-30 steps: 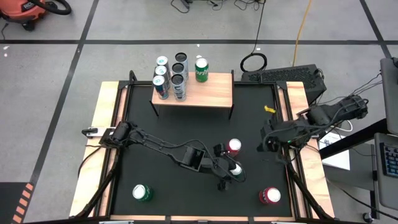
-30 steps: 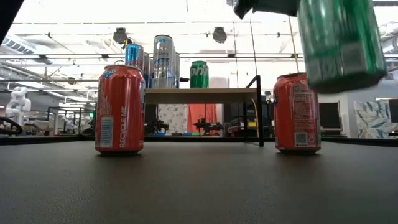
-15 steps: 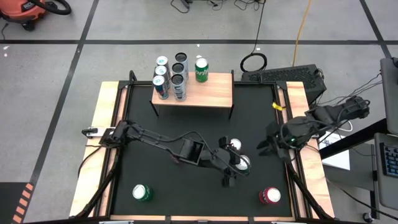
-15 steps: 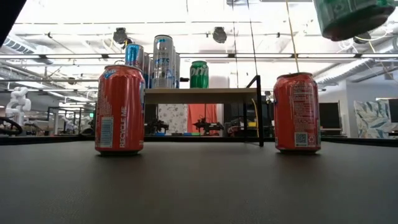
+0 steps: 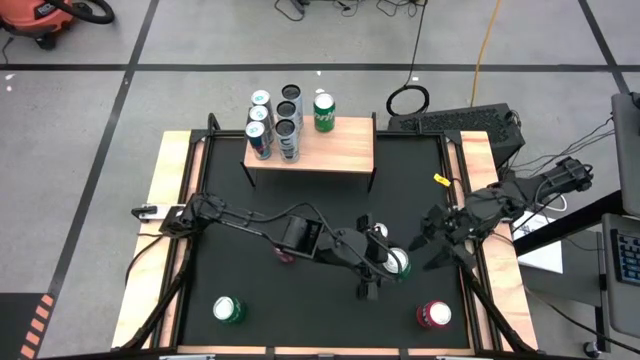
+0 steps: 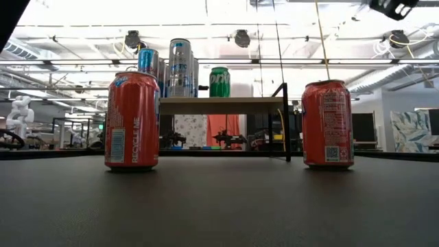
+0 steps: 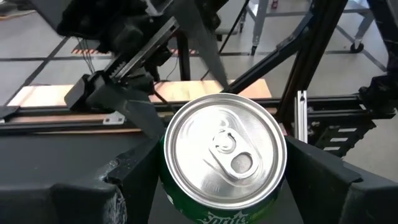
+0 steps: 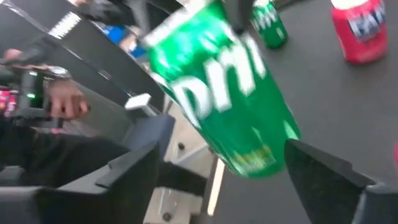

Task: Place canned beverage on shelf
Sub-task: Put the top green soda can on the shelf

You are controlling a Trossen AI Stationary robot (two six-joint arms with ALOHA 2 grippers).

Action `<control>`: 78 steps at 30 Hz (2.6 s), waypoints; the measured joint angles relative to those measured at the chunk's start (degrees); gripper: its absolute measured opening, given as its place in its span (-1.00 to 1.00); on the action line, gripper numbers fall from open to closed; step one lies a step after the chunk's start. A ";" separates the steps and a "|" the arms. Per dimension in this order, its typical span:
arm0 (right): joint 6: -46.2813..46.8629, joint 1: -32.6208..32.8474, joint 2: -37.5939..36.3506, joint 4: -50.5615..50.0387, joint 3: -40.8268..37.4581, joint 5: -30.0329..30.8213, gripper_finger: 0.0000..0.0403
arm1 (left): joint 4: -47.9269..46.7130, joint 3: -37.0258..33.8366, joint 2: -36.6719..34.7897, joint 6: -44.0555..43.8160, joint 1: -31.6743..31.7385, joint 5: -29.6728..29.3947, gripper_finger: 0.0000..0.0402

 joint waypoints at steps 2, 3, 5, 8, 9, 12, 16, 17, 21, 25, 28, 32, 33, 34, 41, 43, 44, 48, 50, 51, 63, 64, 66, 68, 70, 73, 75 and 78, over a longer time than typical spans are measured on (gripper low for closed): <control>-1.00 0.01 0.32 2.58 0.00 0.00 0.64 | -0.22 0.69 0.00 0.05 0.22 0.48 0.45; -1.20 0.01 0.62 3.44 0.00 -0.01 0.66 | -0.17 1.10 0.00 0.05 0.32 0.80 0.45; -1.32 0.01 1.31 4.87 0.00 -0.16 0.69 | 0.10 1.78 0.00 0.13 0.45 0.92 0.45; -2.22 0.00 2.58 5.94 0.00 -0.16 0.70 | -0.08 2.68 0.00 1.18 0.65 1.63 0.45; -2.68 0.01 3.04 6.48 0.00 -0.15 0.70 | -0.22 2.96 0.00 1.36 0.77 2.18 0.45; -4.15 -0.02 4.34 8.57 0.00 -0.05 0.70 | 0.03 3.32 0.00 1.36 1.20 3.77 0.45; -5.64 -0.02 5.70 11.11 0.00 -0.05 0.70 | 0.28 3.32 0.00 1.37 1.41 5.44 0.45; -6.24 -0.02 5.88 11.46 0.00 -0.04 0.70 | 0.39 3.32 0.00 1.36 1.47 5.83 0.45; -9.06 -0.02 6.75 11.65 0.00 0.06 0.70 | 0.52 3.32 0.00 1.34 1.48 5.85 0.44; -12.57 0.01 7.58 11.58 0.00 1.47 0.70 | -0.08 3.32 0.00 1.29 1.52 5.74 0.44; -14.31 -0.04 7.52 11.63 0.00 2.21 0.70 | 0.26 3.32 0.00 0.93 1.54 5.83 0.44; -15.27 -0.10 7.56 12.07 0.00 3.02 0.70 | 0.13 3.32 0.00 0.92 1.52 5.98 0.44; -15.22 -0.09 7.56 12.60 0.00 2.96 0.70 | 0.17 3.32 0.00 0.92 1.52 6.20 0.44; -15.08 -0.09 7.54 13.37 0.00 2.83 0.70 | 0.27 3.32 0.00 0.90 1.52 6.46 0.44; -13.97 -0.08 8.69 19.57 0.00 0.57 0.70 | 4.13 3.32 0.00 0.58 1.98 8.64 0.44; -13.58 -0.10 9.41 21.05 0.00 -1.42 0.70 | 4.82 3.32 0.00 0.41 2.11 9.10 0.44; -13.15 -0.11 9.73 21.84 0.00 -2.50 0.70 | 4.87 3.32 0.00 0.34 2.11 9.27 0.44; -10.70 -0.15 10.88 24.53 0.00 -5.57 0.69 | 5.27 3.32 -0.02 0.17 2.11 9.79 0.44; -9.79 -0.19 11.27 25.35 0.00 -6.67 0.69 | 5.56 3.32 -0.02 0.56 2.11 9.81 0.44; -9.45 -0.19 11.41 25.71 0.00 -7.11 0.69 | 5.66 3.32 -0.04 0.72 2.11 9.81 0.44; -9.45 -0.19 11.94 26.57 -0.07 -7.19 0.57 | 4.96 3.35 -0.07 0.94 2.12 9.13 0.44; -9.87 -0.19 12.09 26.58 -0.07 -7.19 0.54 | 4.83 3.35 -0.07 0.94 2.13 9.11 0.44; -10.14 -0.14 12.49 26.60 -0.07 -7.01 0.49 | 4.38 3.35 -0.07 0.94 2.13 9.03 0.44; -10.20 -0.10 12.84 25.95 -0.07 -6.24 0.45 | 3.00 3.35 -0.09 0.97 2.11 8.79 0.44; -10.59 -0.10 13.28 24.39 -0.07 -5.97 0.44 | 0.56 3.35 -0.09 1.03 2.11 8.67 0.44; -11.64 -0.10 13.95 21.54 -0.07 -4.34 0.44 | -3.42 3.32 -0.06 1.40 1.83 7.86 0.44; -12.31 -0.10 14.27 20.40 -0.05 -2.99 0.45 | -4.98 3.32 0.19 1.45 1.63 7.35 0.44; -13.59 -0.10 15.47 17.53 0.02 -2.75 0.45 | -7.35 3.29 0.73 1.43 1.35 6.20 0.44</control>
